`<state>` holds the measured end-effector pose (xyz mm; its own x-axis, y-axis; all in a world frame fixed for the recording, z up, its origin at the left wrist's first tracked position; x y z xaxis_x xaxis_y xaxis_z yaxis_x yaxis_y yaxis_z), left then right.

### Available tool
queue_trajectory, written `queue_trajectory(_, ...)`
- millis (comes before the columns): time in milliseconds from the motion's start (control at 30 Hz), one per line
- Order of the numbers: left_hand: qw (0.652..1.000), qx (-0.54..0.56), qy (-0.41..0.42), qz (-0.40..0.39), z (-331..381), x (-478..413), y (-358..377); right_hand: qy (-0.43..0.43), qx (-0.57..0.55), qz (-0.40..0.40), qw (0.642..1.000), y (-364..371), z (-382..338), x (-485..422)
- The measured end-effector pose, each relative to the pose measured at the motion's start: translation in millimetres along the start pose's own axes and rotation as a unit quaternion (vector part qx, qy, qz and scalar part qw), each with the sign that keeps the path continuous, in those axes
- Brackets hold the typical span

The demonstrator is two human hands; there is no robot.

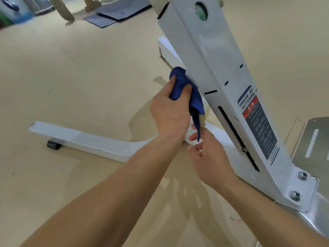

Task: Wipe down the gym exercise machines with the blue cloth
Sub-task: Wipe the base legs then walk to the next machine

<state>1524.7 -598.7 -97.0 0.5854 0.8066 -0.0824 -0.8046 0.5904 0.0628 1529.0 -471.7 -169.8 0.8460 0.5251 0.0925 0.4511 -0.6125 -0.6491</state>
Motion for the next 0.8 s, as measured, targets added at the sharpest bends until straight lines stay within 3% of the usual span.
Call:
queue_trajectory(167,0.999,-0.003,0.05,-0.016,14,6,4,-0.01,0.004,0.028,1.0,-16,-9,4)
queue_trajectory(333,0.999,-0.013,0.042,-0.029,19,5,1,-0.023,0.005,0.061,0.998,-29,-22,7)
queue_trajectory(600,0.984,0.03,0.16,0.07,86,-19,-11,-0.055,-0.026,0.119,0.991,-49,-54,7)
queue_trajectory(800,0.979,-0.059,0.195,0.019,68,10,-1,-0.085,-0.01,0.188,0.978,-67,-55,16)
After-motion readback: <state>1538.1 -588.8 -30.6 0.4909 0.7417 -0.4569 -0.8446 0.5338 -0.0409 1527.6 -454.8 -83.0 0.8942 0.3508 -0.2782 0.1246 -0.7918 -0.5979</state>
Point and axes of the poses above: each hand's wrist, its own x-axis away from the middle knuckle, its own y-axis out of the palm, z = x × y, the point moved 4 cm from there along -x, towards the middle knuckle, and after that the axes turned 12 degrees about x, right-handed, at the moved point
